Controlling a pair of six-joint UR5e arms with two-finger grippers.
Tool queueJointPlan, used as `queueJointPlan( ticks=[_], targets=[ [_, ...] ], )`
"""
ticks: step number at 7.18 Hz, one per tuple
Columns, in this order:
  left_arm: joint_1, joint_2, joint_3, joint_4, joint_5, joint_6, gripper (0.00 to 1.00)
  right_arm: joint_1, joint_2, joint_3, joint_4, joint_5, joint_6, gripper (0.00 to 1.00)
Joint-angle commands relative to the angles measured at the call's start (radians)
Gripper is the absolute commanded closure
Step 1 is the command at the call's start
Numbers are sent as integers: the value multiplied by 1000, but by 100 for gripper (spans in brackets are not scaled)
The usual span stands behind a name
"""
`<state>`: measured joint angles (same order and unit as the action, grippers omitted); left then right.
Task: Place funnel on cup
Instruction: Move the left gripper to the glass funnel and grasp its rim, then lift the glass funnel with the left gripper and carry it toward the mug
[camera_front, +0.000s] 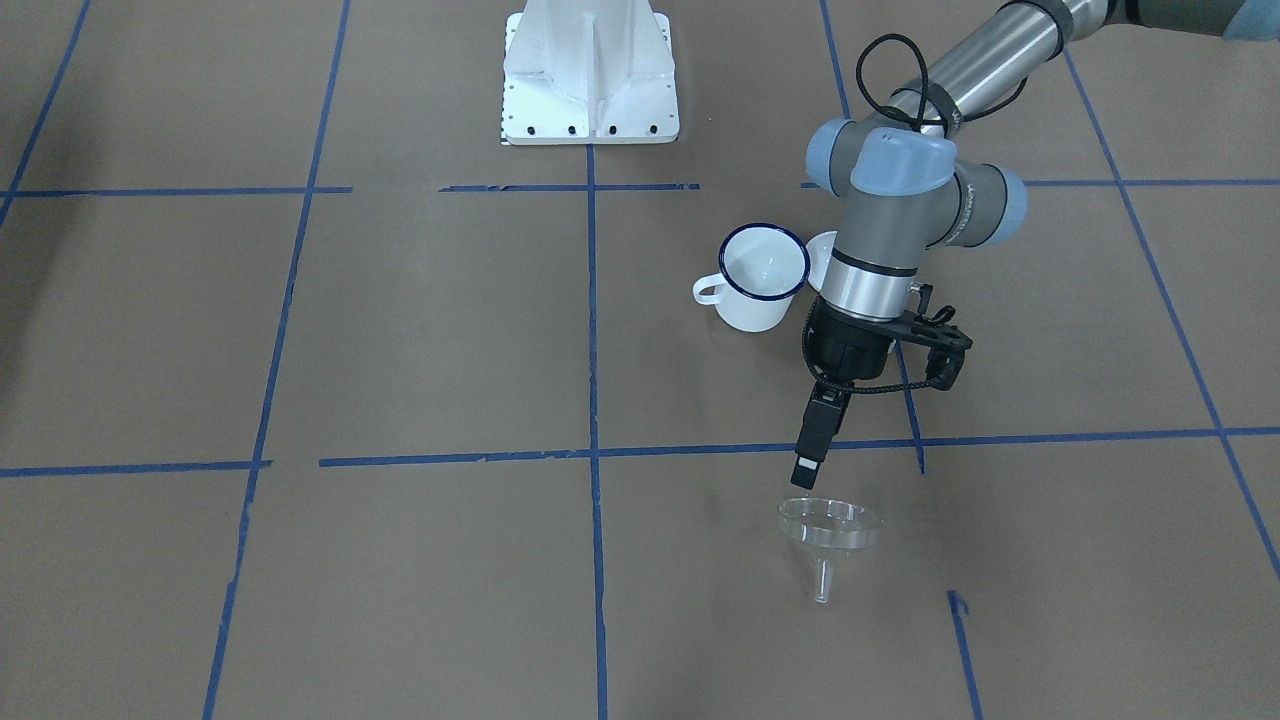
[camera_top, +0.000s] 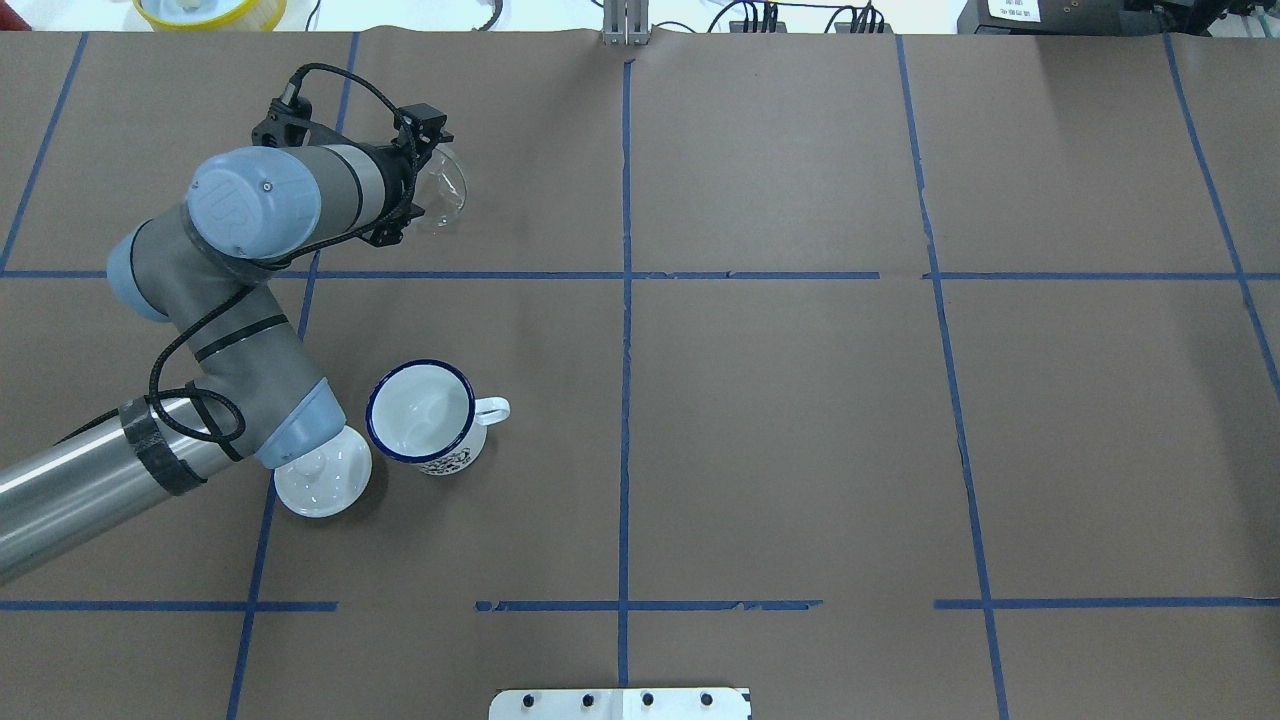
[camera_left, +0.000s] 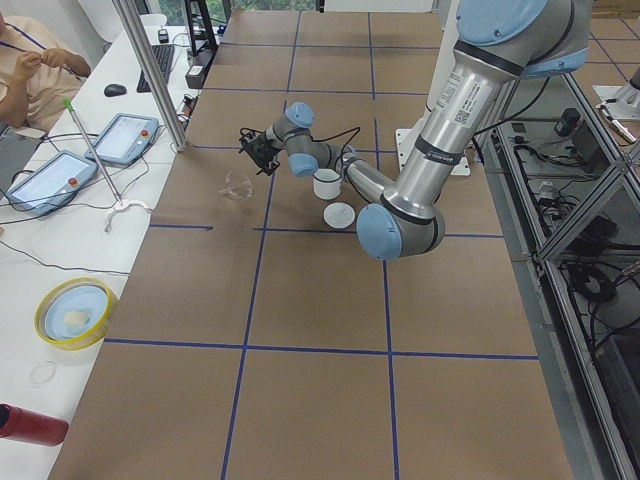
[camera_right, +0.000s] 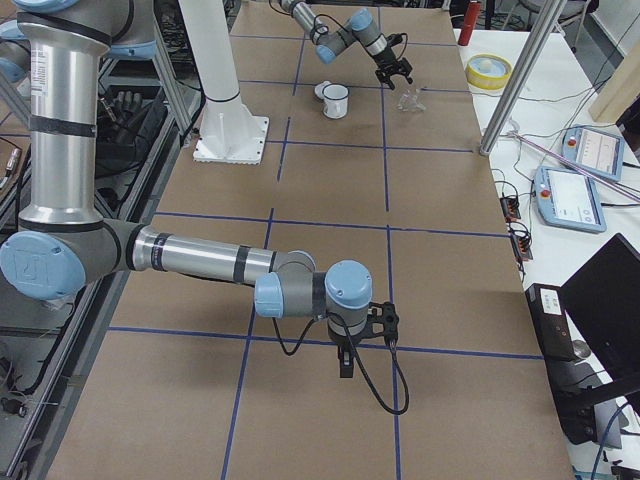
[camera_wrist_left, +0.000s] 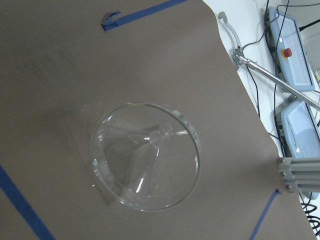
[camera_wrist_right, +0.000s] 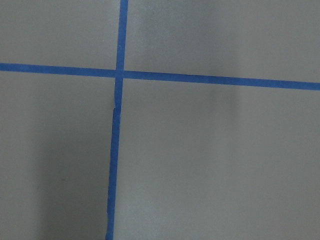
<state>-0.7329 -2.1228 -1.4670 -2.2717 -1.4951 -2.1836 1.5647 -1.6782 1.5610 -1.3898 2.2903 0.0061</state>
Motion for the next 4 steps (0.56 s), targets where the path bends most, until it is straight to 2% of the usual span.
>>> queueJointPlan(
  ticks=[1,2,4],
  targets=[
    [-40,-58,130,-21,12,-28,3,0,0,-1,0,0,0,0],
    [-42,-62,164,-81,10,-22,3,0,0,1,0,0,0,0],
    [-37,-83,229,-100,4,-19,2,0,0,1,0,0,0,0]
  ],
)
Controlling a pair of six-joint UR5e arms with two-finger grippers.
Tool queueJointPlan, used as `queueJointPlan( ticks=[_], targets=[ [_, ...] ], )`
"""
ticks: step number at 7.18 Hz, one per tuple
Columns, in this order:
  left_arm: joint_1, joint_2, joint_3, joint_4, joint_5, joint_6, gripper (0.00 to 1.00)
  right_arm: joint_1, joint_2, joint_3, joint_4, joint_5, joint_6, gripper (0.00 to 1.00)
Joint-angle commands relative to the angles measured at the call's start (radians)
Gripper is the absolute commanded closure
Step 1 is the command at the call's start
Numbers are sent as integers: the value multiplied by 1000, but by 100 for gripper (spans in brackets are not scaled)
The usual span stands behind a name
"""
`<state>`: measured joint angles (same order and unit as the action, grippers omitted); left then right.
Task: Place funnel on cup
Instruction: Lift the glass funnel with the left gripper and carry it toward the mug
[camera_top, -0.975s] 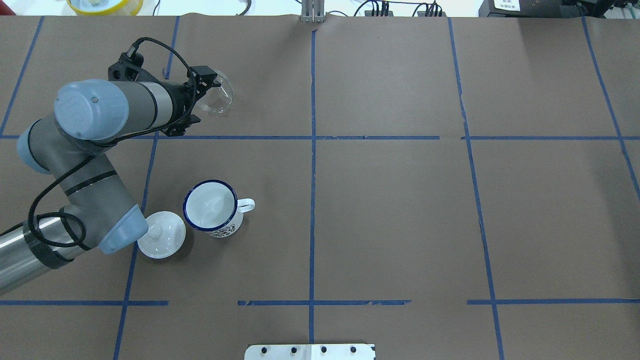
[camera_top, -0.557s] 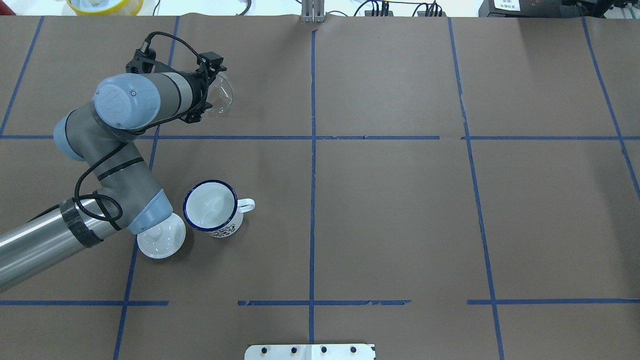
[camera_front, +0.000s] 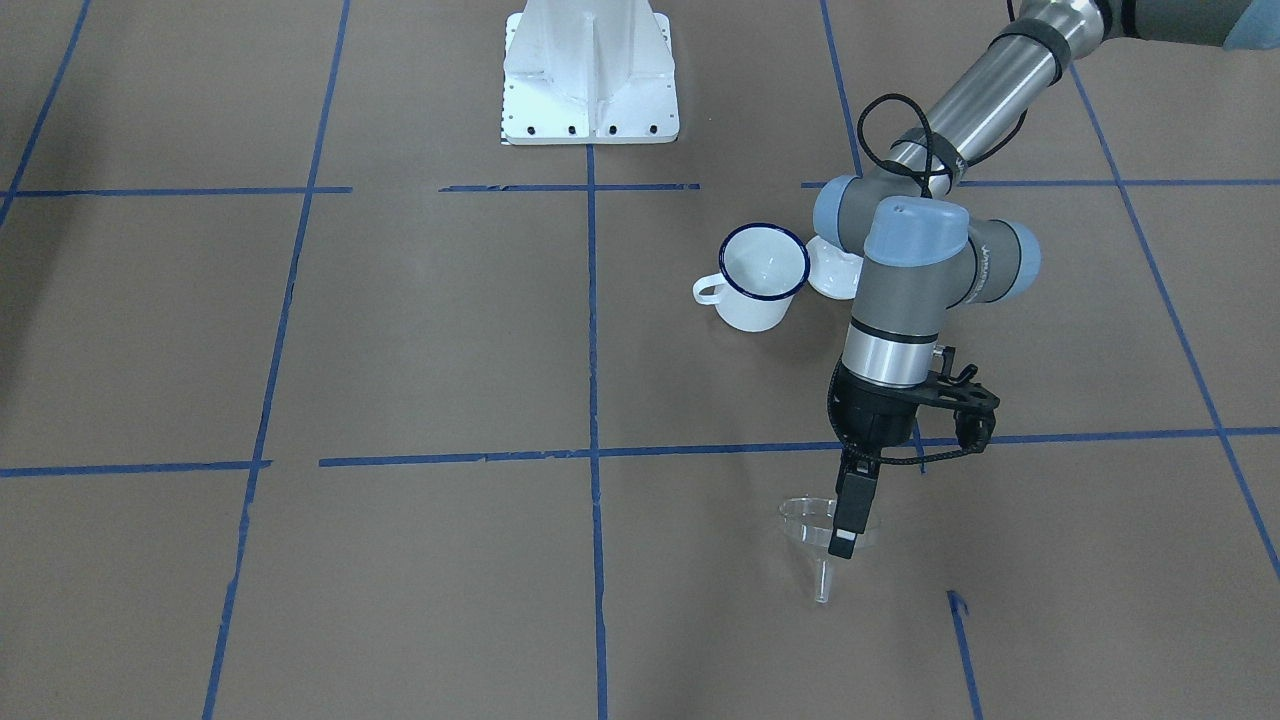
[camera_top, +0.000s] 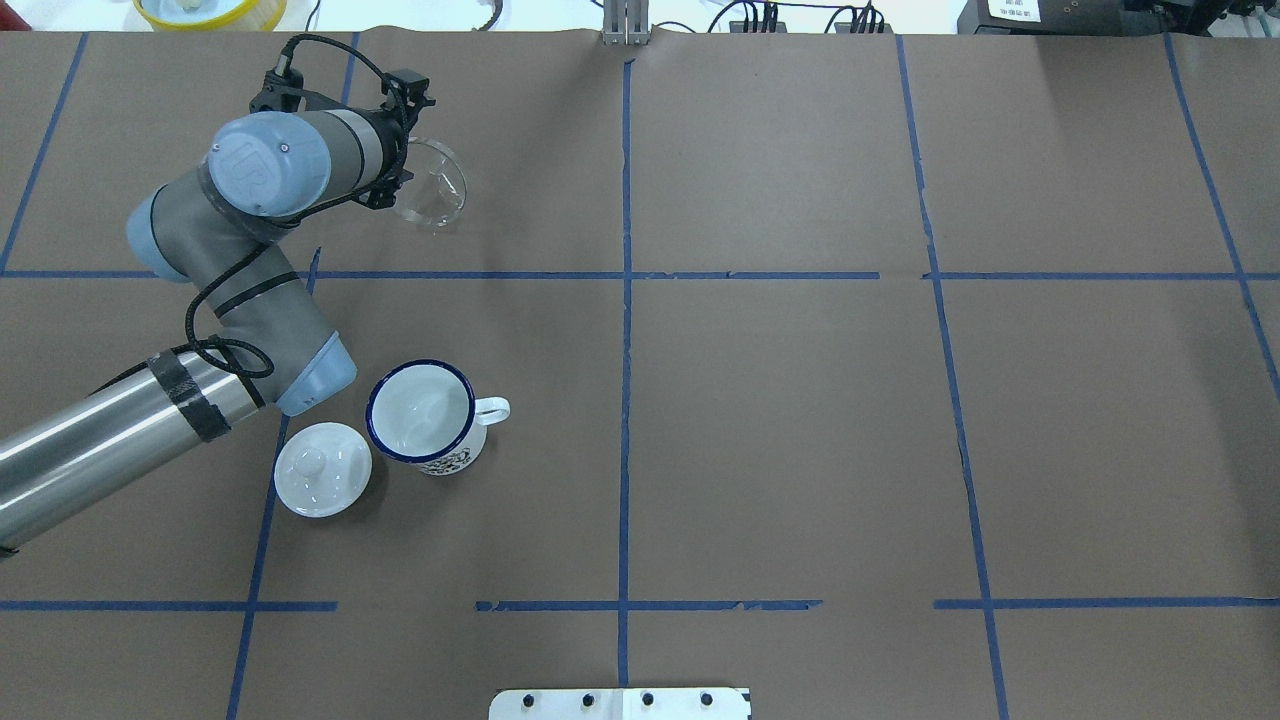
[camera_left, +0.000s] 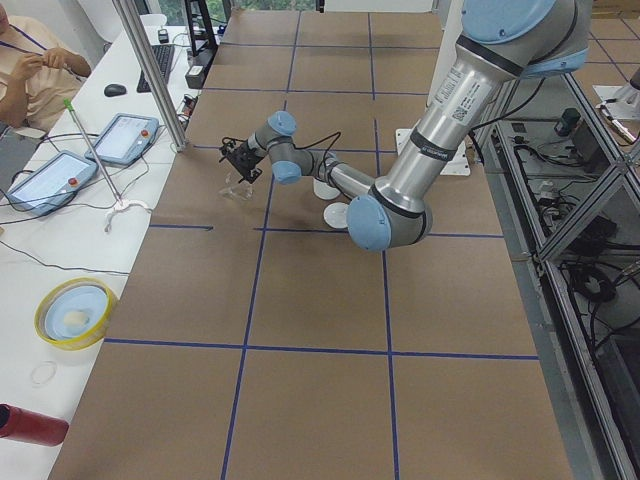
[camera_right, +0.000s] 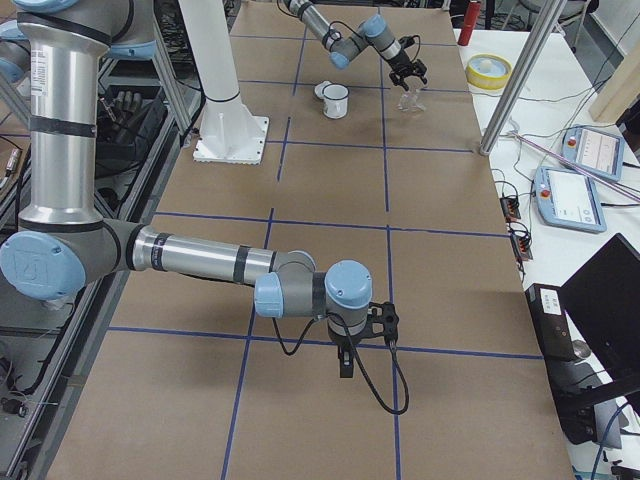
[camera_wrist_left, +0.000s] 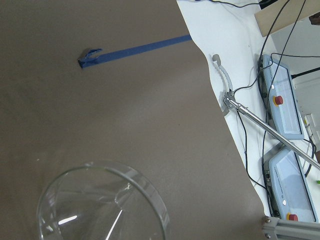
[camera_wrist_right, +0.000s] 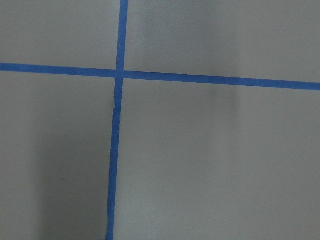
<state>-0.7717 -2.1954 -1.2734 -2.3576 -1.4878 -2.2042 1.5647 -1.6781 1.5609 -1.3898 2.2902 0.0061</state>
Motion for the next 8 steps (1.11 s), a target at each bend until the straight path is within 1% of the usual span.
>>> queueJointPlan(
  ticks=[1,2,3,4,5,7,8],
  targets=[
    [2,-16,58,-20,-3,3,3,0,0,-1,0,0,0,0],
    [2,-17,80,-38,-2,4,39,0,0,-1,0,0,0,0],
    [0,-15,81,-49,-3,4,83,0,0,-1,0,0,0,0],
    [0,-15,80,-71,-5,9,100,0,0,-1,0,0,0,0],
    [-1,-14,69,-80,-3,30,100,0,0,1,0,0,0,0],
    [-8,-12,7,-80,-6,75,100,0,0,-1,0,0,0,0],
    [-21,-10,-36,-71,-25,96,100,0,0,-1,0,0,0,0]
  ],
)
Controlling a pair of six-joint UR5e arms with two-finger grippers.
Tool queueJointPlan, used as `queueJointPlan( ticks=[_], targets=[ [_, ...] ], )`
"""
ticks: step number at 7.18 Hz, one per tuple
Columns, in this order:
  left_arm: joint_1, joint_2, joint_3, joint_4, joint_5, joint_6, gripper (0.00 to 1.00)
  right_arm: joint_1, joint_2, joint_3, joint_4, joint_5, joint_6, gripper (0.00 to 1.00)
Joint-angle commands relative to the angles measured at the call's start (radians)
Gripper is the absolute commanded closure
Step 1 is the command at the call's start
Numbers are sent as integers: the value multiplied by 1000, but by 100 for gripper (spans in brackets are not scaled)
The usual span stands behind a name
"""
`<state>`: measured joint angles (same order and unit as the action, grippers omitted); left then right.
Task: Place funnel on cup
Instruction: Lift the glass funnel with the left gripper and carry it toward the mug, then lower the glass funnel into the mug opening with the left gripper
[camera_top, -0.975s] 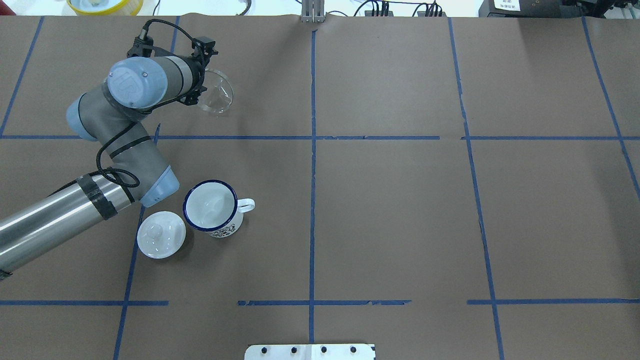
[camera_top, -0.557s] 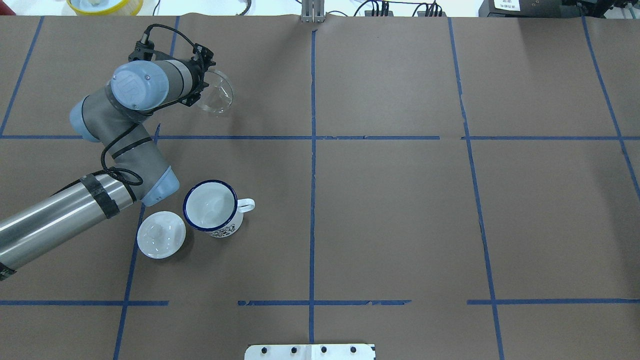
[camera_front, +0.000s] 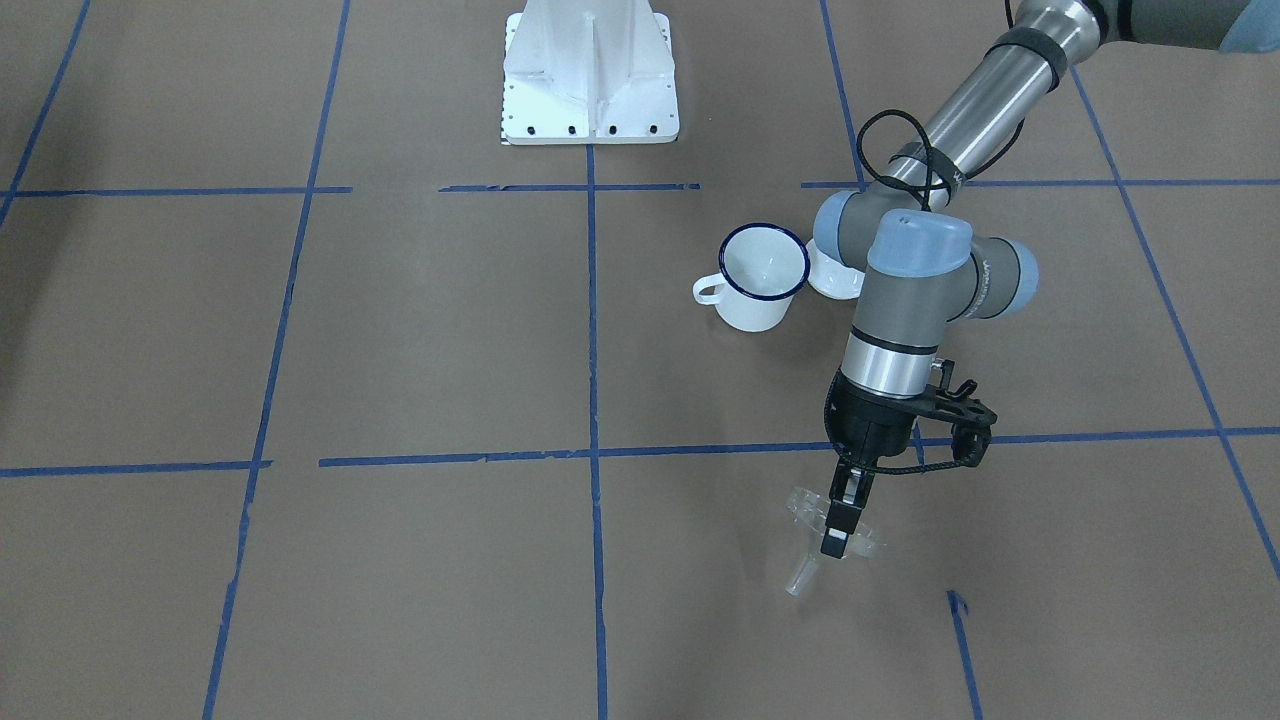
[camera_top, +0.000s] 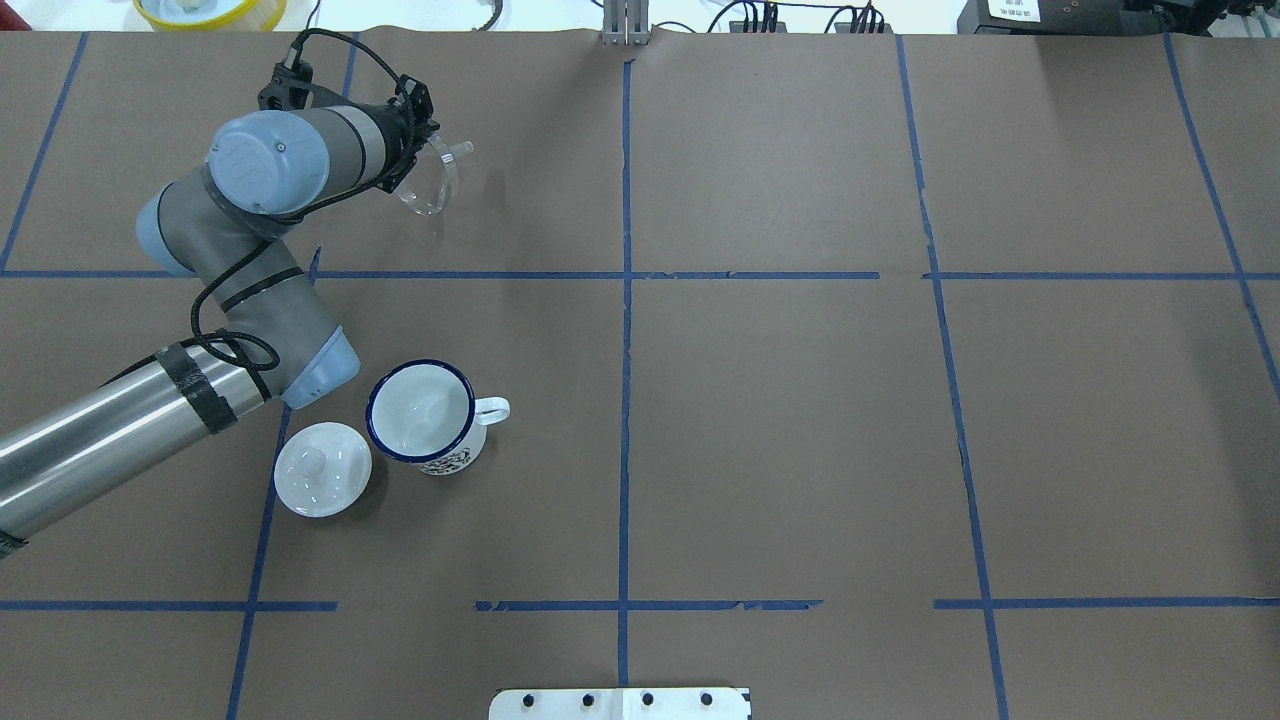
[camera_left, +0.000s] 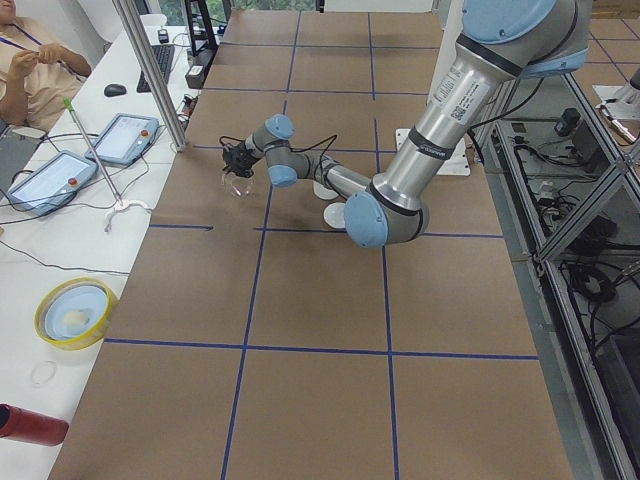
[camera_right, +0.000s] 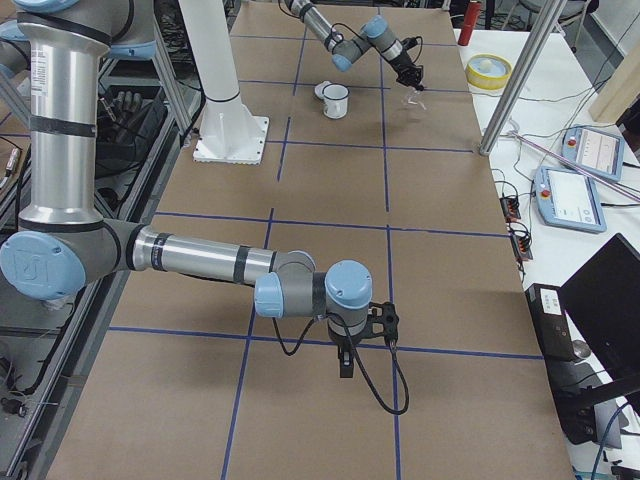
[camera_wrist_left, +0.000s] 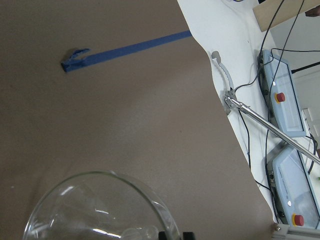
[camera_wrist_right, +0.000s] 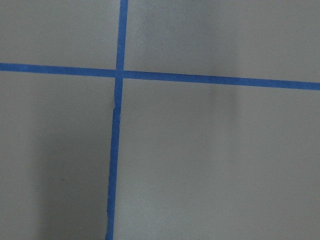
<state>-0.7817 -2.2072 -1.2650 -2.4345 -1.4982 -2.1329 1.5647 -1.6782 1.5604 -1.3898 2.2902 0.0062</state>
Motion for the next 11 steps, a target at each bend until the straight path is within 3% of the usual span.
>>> queueJointPlan(
  ticks=[1,2,5,6,9,11],
  targets=[
    [-42,10,-127,50,-116,62,100,0,0,0,0,0,0,0],
    [-56,11,-233,242,-195,92,100,0,0,0,0,0,0,0],
    [-51,-6,-634,871,-304,314,100,0,0,1,0,0,0,0],
    [-48,-34,-692,1048,-321,394,100,0,0,0,0,0,0,0],
    [76,-130,-694,1481,-324,693,100,0,0,1,0,0,0,0],
    [156,-141,-619,1503,-320,708,100,0,0,1,0,0,0,0]
  ],
)
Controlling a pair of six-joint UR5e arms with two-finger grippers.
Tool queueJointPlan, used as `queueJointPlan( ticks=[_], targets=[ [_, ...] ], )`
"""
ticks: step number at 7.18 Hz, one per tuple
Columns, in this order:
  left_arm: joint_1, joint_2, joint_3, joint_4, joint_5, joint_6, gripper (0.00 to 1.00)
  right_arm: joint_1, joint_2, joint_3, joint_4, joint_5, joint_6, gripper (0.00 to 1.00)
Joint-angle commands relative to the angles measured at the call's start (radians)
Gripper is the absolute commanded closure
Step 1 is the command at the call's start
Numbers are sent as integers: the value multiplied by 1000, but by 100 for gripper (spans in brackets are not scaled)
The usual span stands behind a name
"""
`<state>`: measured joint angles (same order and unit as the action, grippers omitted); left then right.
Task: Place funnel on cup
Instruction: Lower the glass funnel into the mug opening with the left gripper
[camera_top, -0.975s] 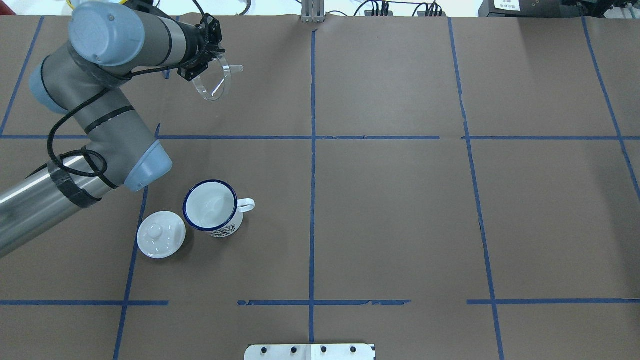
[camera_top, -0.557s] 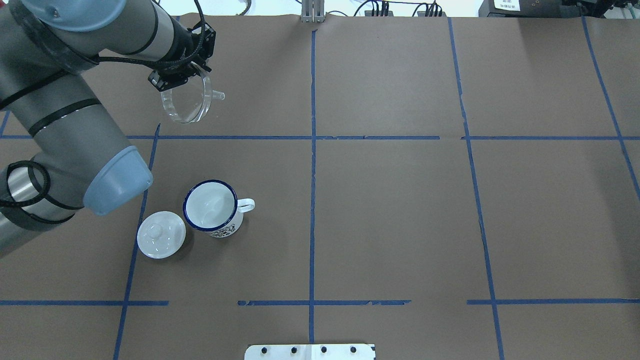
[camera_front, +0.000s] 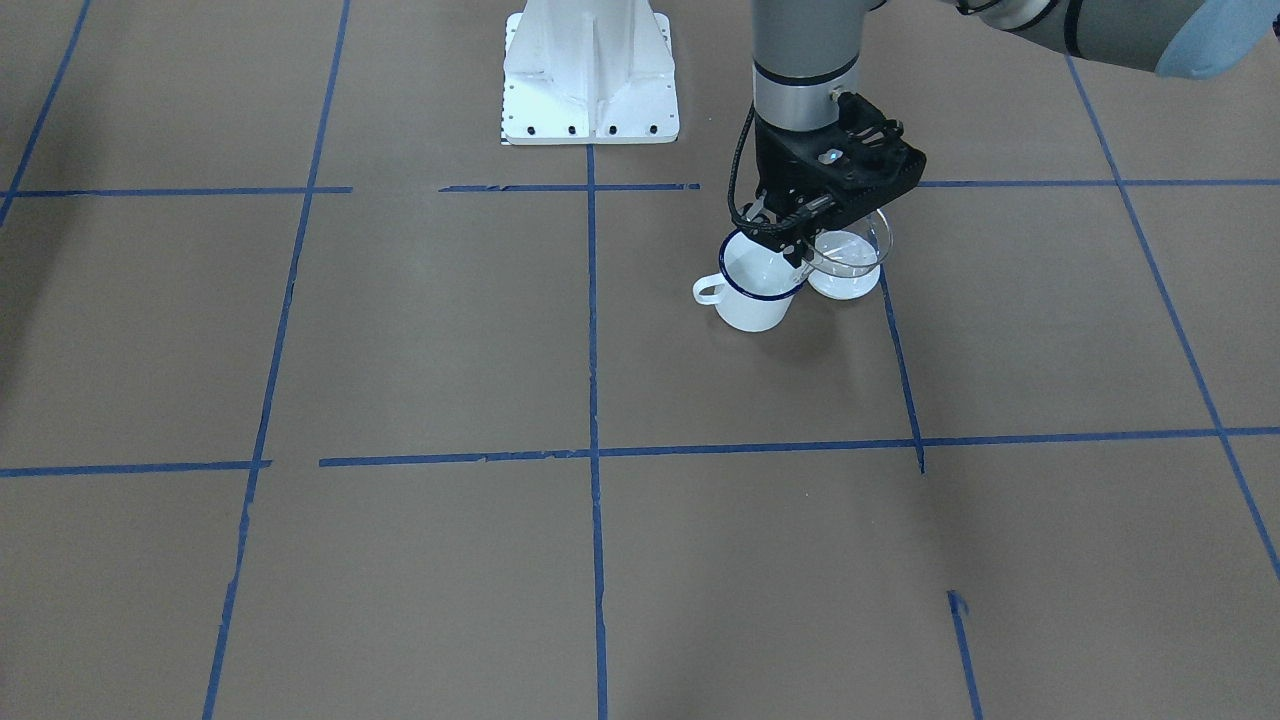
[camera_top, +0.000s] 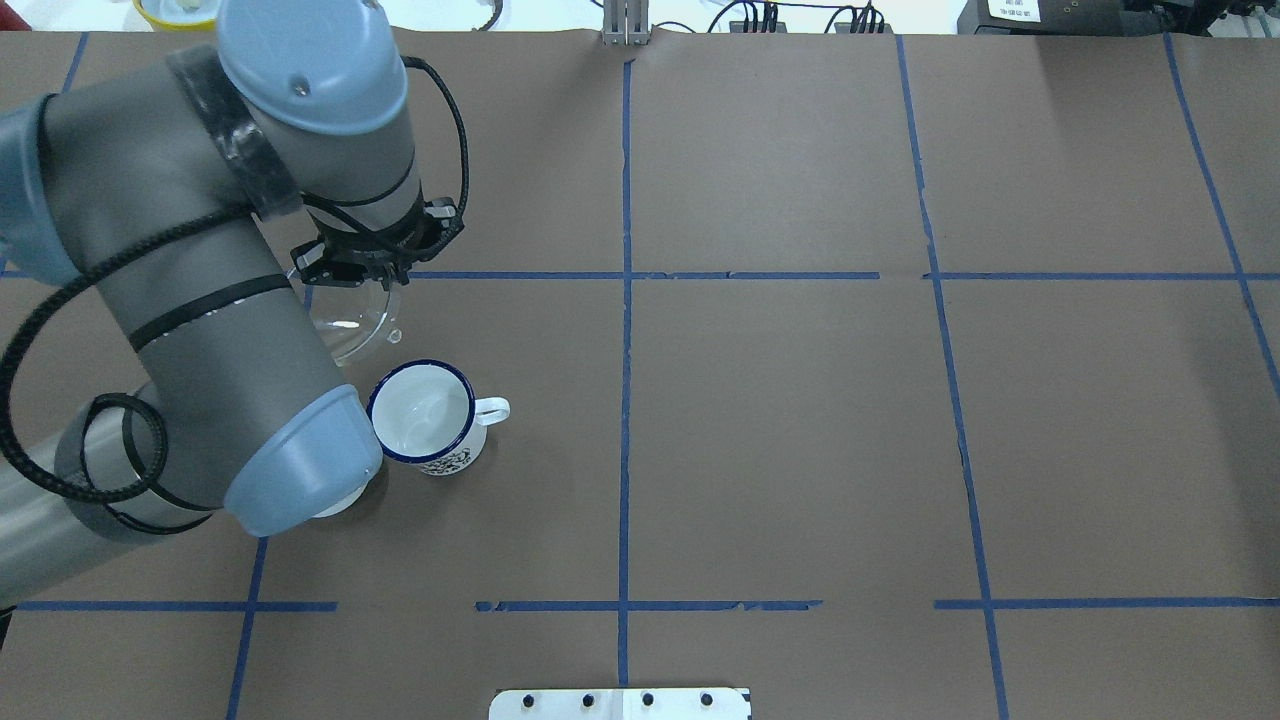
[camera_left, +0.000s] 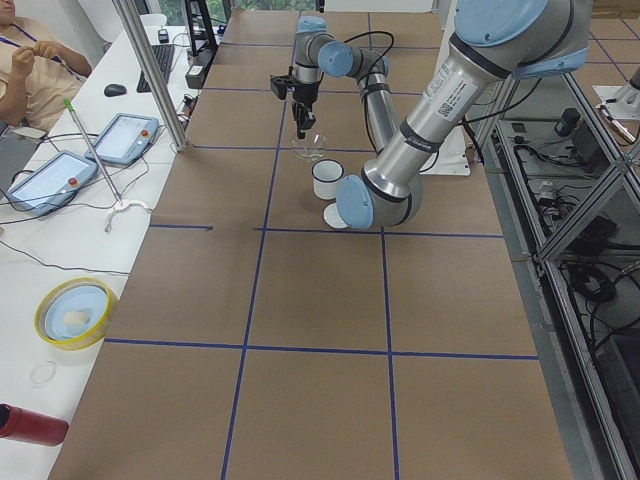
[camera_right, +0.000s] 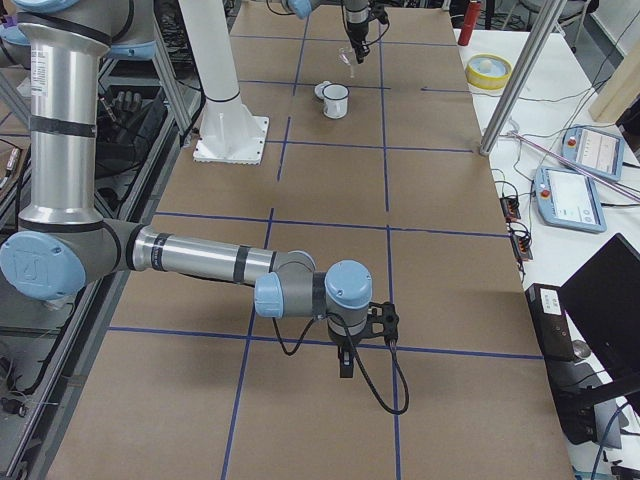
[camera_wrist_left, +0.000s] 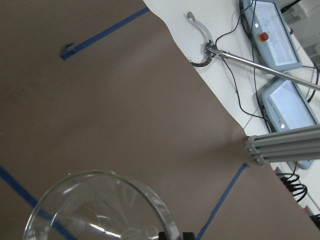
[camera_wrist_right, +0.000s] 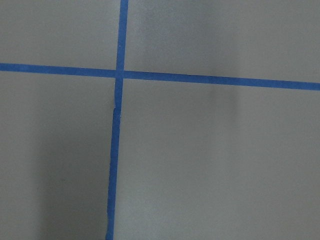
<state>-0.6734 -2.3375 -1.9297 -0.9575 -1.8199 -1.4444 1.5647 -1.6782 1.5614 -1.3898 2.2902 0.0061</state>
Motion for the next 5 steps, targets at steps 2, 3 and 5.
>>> queueJointPlan(
  ticks=[2,3,5],
  targets=[
    [77,-16,99,-10,5,21,100,0,0,-1,0,0,0,0],
    [84,-16,135,-41,5,19,100,0,0,0,0,0,0,0],
    [107,-14,187,-93,7,19,100,0,0,0,0,0,0,0]
  ],
)
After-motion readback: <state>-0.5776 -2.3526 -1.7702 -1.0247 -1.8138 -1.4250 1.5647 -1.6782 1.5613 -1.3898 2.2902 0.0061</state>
